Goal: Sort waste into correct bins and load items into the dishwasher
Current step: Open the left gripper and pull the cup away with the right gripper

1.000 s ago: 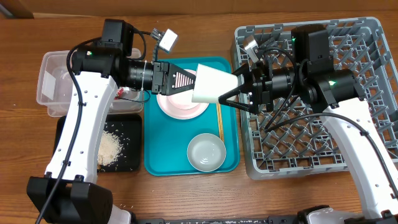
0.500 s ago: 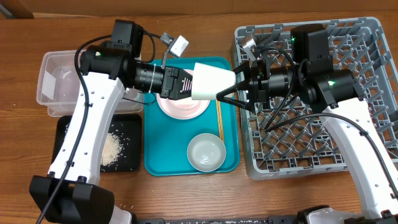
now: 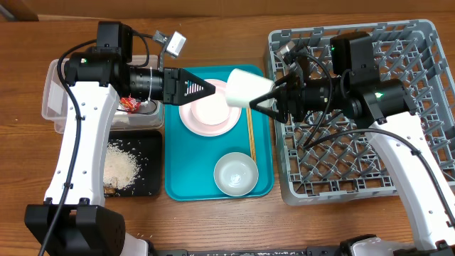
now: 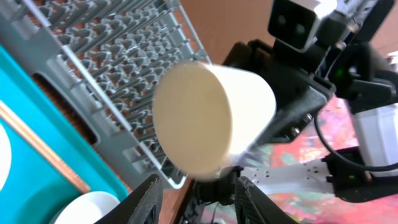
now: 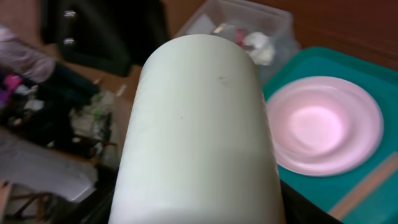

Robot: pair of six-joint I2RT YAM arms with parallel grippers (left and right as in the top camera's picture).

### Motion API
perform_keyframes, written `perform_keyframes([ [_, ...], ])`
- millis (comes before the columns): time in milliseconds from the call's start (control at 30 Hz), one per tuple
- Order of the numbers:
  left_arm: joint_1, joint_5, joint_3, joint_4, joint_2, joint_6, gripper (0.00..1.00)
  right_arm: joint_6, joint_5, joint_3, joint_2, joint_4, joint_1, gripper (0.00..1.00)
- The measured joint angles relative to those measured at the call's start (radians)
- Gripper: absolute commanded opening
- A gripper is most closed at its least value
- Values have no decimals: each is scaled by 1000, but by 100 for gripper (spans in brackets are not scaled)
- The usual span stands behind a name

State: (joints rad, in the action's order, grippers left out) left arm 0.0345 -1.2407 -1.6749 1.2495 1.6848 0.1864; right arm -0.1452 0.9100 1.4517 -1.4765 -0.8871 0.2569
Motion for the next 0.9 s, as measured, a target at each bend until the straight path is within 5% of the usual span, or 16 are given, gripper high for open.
perform_keyframes([
  [300,0,82,0,7,0,-2,66,198,-492,0,0,-60,1,49],
  [367,0,98,0,6,0,0,74,227,-588,0,0,-72,1,48],
  [467,0,123,0,7,0,-5,100,265,-712,0,-3,-80,1,49],
  [900,0,317,0,8,0,0,100,301,-927,0,-67,-66,1,49],
])
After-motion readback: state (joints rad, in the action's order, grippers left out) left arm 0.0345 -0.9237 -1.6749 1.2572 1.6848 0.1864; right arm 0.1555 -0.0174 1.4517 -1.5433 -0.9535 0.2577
